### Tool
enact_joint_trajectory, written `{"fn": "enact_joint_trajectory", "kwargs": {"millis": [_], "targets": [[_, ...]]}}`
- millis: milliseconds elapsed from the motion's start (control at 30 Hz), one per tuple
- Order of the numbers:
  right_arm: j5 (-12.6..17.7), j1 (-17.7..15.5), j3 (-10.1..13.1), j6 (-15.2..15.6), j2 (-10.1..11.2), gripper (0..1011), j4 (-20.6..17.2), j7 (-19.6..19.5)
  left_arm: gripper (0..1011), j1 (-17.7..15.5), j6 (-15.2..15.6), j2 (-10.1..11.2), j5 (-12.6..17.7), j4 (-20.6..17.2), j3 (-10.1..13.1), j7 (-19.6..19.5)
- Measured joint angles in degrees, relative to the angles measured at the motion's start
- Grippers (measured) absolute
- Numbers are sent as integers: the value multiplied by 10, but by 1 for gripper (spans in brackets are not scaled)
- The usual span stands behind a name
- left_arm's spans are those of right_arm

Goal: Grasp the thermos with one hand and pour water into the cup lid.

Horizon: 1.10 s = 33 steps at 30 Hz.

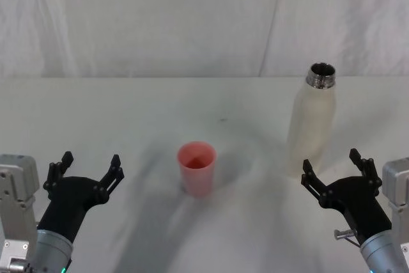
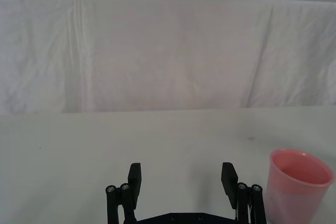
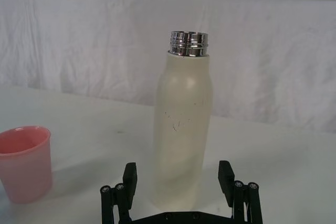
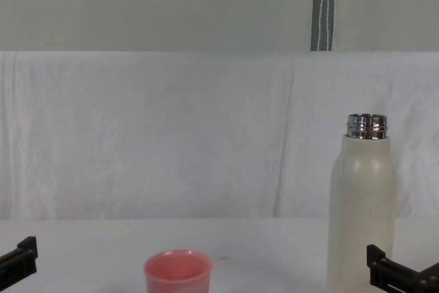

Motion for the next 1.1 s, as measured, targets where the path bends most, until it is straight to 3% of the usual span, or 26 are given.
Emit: {"fn": "enact_joint_trajectory", "kwargs": {"millis": [1100], "targets": [[0,0,0,0,0,1001,0,0,1001,0,0,0,0,0,0,0]]}}
